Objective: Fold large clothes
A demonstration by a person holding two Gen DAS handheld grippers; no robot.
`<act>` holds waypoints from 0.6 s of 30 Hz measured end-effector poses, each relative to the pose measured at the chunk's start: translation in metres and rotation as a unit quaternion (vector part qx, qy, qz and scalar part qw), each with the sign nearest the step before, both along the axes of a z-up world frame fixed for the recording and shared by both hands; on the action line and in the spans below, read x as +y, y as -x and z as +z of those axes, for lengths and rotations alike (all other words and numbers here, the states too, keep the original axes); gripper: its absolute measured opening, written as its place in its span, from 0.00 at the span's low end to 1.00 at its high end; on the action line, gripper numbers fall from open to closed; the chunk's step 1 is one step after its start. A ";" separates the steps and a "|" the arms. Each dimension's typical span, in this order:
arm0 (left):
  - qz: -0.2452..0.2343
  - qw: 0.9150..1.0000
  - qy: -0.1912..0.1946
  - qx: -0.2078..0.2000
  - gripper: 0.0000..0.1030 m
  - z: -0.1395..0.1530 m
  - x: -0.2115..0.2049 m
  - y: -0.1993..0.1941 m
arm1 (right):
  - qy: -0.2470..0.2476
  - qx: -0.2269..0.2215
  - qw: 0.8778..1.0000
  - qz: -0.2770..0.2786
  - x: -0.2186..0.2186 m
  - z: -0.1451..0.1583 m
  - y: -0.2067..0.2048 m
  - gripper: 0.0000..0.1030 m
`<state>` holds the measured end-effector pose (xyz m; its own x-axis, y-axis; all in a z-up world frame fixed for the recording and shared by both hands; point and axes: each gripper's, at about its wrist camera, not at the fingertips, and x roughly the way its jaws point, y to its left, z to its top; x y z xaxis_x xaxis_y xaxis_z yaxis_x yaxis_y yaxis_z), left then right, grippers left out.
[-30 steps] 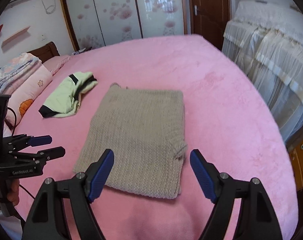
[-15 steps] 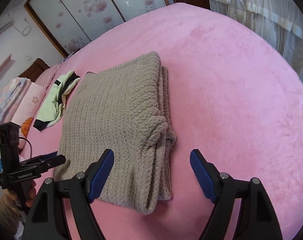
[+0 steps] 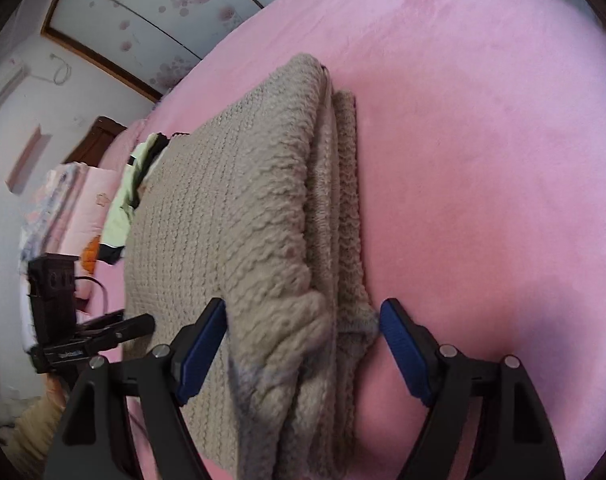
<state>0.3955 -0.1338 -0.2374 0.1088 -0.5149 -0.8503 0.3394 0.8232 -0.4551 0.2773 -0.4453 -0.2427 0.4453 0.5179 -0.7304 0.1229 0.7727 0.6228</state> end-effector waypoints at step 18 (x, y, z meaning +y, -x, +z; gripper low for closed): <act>0.004 0.998 0.056 0.036 0.80 -0.020 -0.020 -0.018 | 0.014 0.028 0.999 0.040 0.009 -0.001 -0.019 0.79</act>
<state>0.4138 -0.1536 -0.2574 0.0539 -0.6058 -0.7938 0.2953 0.7691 -0.5668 0.2958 -0.4360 -0.2432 0.3602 0.5292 -0.7682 0.0940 0.7987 0.5943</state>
